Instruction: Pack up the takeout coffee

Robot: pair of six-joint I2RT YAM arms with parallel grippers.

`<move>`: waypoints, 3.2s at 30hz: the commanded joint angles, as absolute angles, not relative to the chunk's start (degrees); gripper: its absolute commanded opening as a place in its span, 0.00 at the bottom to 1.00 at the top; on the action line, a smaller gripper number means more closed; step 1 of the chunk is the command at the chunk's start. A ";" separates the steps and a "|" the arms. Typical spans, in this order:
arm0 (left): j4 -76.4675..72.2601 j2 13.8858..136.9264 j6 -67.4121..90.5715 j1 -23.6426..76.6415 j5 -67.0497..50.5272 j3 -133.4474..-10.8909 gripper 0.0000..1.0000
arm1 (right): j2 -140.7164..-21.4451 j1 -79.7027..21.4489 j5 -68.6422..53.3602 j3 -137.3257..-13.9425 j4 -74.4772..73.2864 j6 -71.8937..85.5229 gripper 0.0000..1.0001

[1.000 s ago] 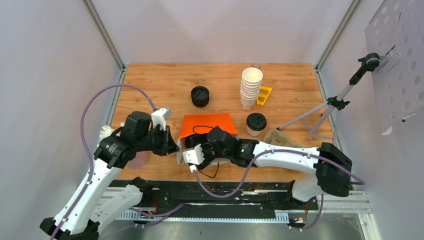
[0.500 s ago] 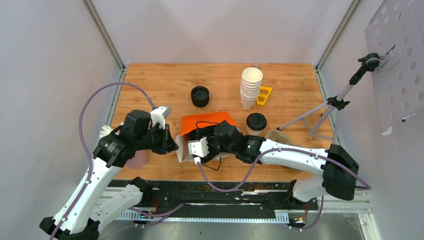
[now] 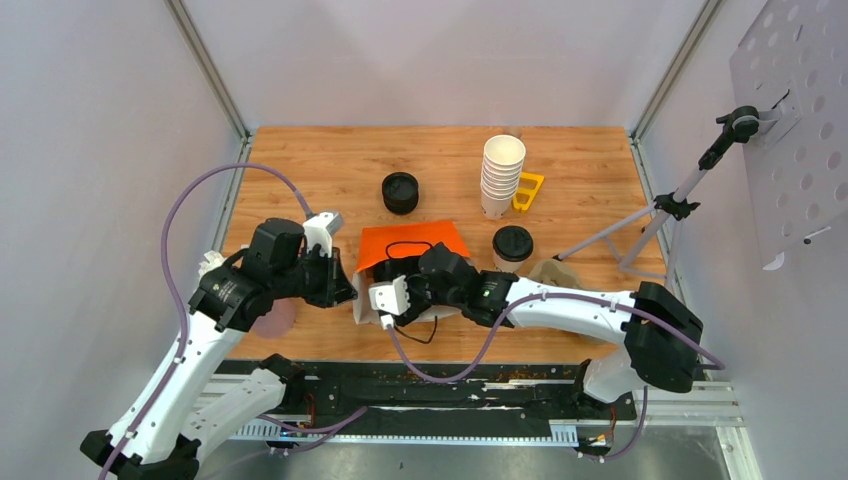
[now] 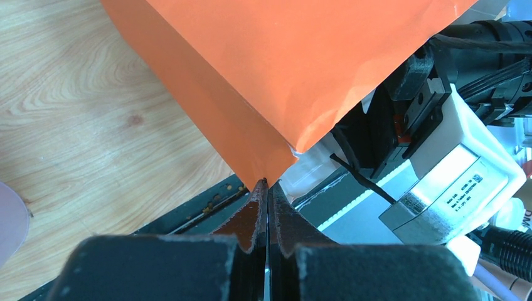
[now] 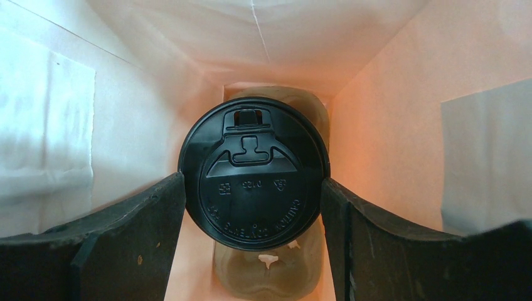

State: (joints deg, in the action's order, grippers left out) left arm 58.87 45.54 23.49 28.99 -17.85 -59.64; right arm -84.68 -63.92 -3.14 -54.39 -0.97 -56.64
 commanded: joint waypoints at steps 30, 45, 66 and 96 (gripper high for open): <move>56.98 45.09 25.81 28.82 -9.02 -58.22 0.58 | -88.37 -63.76 -5.54 -59.94 3.95 -57.88 0.57; 58.05 46.03 23.64 28.81 -9.39 -58.06 0.00 | -86.20 -60.54 -4.11 -58.70 1.68 -60.64 0.57; 55.37 46.43 24.24 28.77 -12.09 -57.66 0.00 | -90.45 -60.32 -6.62 -61.97 2.04 -63.12 0.57; 52.76 45.31 27.91 28.81 -13.53 -55.92 0.00 | -97.21 -63.71 2.67 -68.42 -1.98 -59.03 0.59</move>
State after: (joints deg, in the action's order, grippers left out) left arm 55.83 46.22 26.20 28.84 -11.73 -56.07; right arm -96.07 -63.33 0.25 -65.89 -3.84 -60.25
